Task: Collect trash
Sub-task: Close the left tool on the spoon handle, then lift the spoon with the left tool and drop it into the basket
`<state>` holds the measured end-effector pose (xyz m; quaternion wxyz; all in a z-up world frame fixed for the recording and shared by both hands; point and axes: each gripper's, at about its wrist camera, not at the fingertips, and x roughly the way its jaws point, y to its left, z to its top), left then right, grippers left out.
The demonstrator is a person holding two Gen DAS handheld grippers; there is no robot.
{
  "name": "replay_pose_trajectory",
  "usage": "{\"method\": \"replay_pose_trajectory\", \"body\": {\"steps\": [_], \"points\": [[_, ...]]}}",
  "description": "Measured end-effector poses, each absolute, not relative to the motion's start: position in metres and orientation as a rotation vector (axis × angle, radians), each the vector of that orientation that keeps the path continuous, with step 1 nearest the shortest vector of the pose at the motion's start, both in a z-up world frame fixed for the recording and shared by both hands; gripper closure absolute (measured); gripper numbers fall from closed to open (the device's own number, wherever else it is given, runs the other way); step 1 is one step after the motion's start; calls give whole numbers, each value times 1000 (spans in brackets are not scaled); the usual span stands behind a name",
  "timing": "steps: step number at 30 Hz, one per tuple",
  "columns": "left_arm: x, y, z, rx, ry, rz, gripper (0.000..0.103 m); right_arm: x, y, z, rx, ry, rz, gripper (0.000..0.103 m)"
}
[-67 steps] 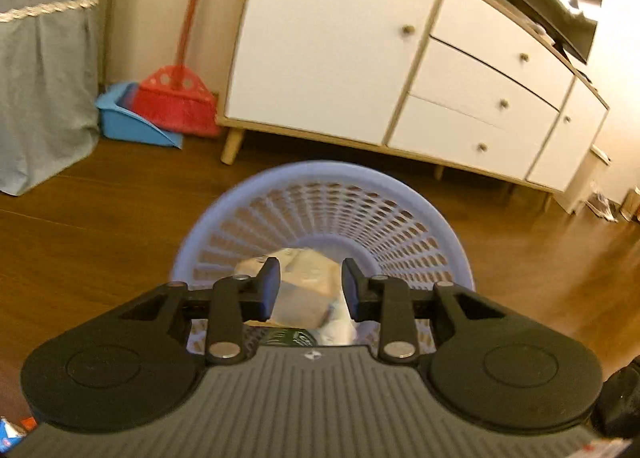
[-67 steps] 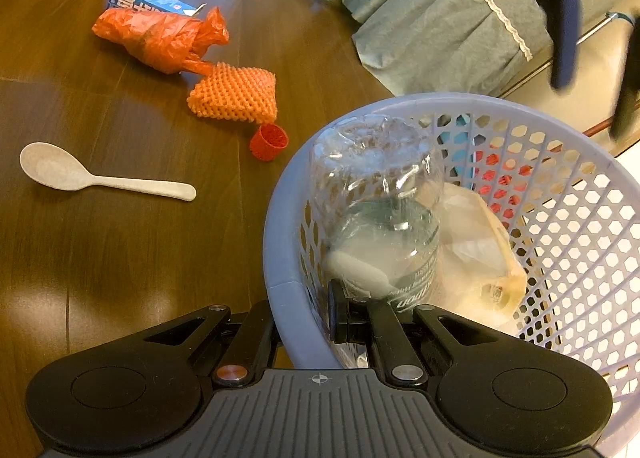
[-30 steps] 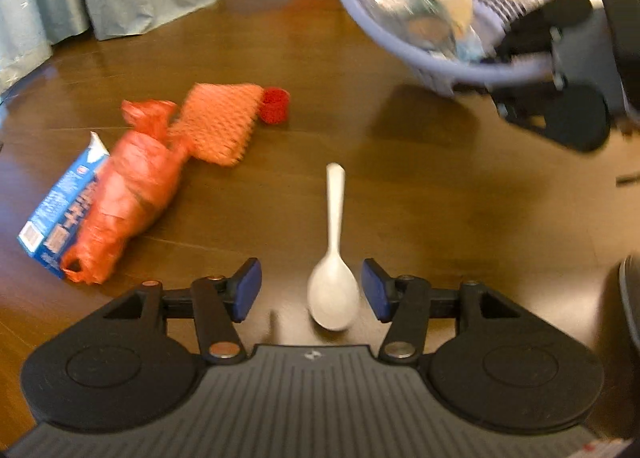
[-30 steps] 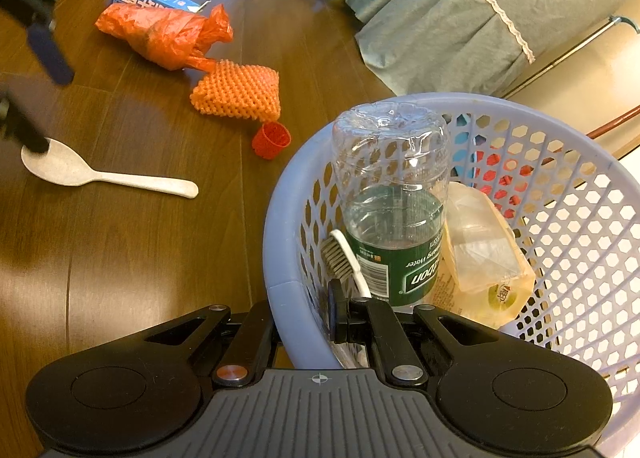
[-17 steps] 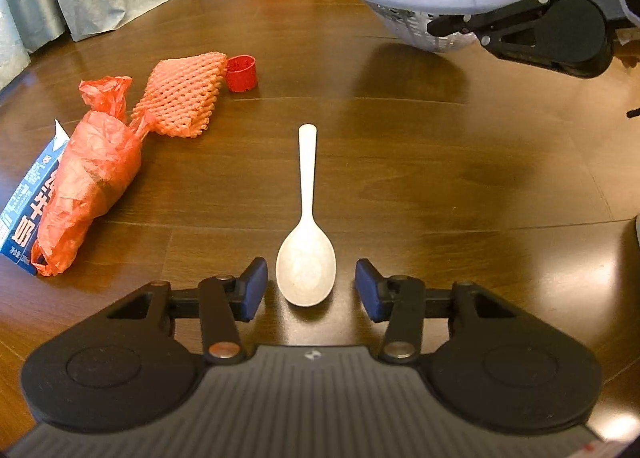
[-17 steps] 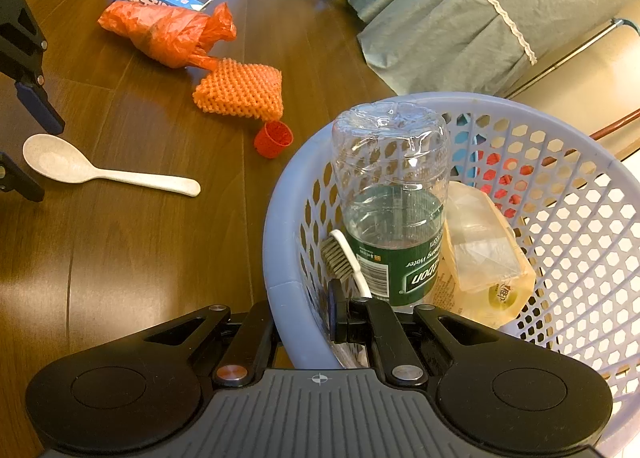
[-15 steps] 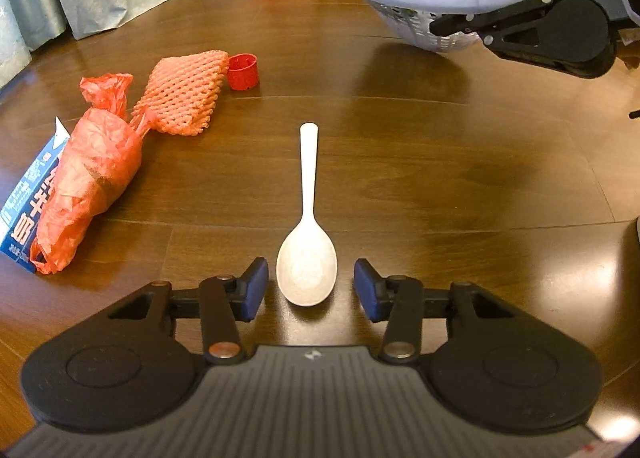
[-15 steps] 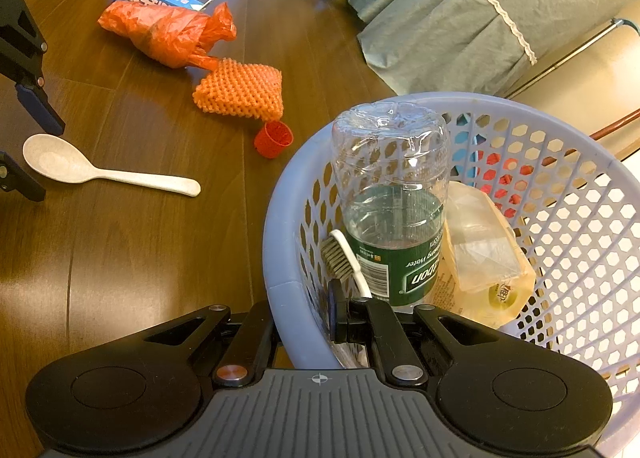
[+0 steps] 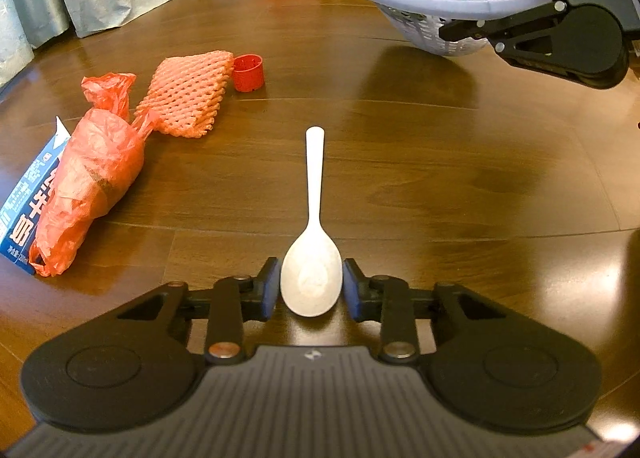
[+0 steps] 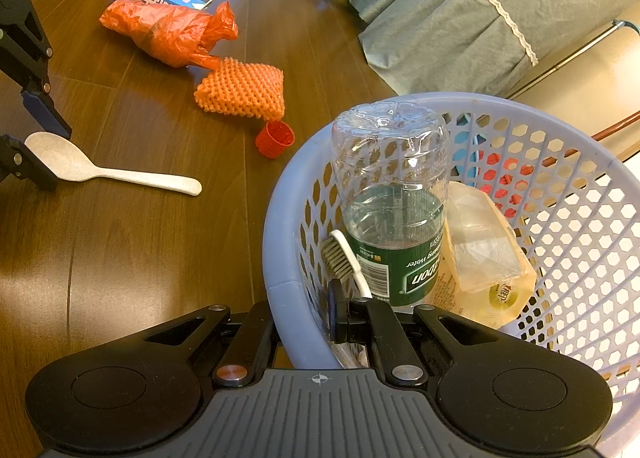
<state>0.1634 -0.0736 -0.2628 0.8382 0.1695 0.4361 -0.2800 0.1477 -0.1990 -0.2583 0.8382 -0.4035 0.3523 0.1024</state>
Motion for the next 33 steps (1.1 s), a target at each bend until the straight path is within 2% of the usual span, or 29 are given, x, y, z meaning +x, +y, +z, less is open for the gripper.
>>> {"method": "replay_pose_trajectory", "body": {"steps": [20,33], "points": [[159,-67,-251,351,900,-588,76,146,-199,-259,-851,745,217,99],[167,-66,-210,317,830,-582,76,148,-199,-257,-845,744,216,99]]}}
